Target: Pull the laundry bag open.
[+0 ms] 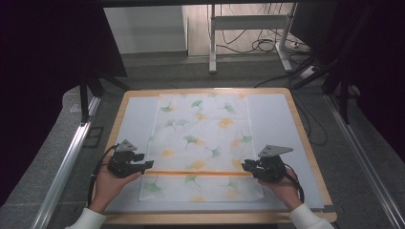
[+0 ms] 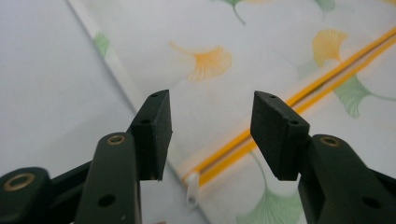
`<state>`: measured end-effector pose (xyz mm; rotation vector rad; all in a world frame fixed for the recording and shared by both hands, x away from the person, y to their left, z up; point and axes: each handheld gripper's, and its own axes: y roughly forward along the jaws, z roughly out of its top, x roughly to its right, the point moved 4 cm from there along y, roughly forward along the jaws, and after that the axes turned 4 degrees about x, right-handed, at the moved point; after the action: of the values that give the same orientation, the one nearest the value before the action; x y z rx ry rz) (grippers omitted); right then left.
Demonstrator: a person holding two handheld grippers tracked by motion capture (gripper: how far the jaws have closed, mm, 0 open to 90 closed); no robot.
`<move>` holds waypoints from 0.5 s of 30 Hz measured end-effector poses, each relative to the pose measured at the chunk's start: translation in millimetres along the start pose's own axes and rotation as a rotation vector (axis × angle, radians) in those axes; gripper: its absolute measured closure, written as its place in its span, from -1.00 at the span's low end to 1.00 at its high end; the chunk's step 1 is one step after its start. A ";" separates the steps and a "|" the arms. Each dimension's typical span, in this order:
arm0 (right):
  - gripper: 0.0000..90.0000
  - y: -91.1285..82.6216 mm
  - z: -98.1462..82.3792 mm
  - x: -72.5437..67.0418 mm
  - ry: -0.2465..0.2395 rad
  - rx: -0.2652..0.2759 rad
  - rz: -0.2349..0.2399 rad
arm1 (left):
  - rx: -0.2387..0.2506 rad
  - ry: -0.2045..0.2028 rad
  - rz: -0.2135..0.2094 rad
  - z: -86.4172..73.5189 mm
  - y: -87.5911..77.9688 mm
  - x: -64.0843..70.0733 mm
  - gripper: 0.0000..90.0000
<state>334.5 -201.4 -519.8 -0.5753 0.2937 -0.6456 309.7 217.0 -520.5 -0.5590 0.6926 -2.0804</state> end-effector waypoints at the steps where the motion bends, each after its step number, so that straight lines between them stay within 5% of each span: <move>1: 0.50 2.6 3.3 0.7 0.005 0.002 -0.008 | 0.012 0.002 -0.004 1.5 2.1 0.8 0.05; 5: 0.20 10.2 10.9 6.9 0.023 0.021 -0.045 | 0.077 0.000 -0.017 10.2 15.5 4.6 0.01; 9: 0.04 13.7 12.1 18.2 0.038 0.034 -0.090 | 0.077 0.058 0.044 9.7 24.8 4.0 -0.01; 15: -0.03 -0.5 2.9 37.8 0.075 0.050 -0.124 | 0.071 0.025 0.059 -2.9 23.1 -3.7 -0.04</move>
<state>364.4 -224.6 -520.3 -0.5254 0.3130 -0.7930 323.4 209.6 -538.2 -0.4683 0.6401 -2.0517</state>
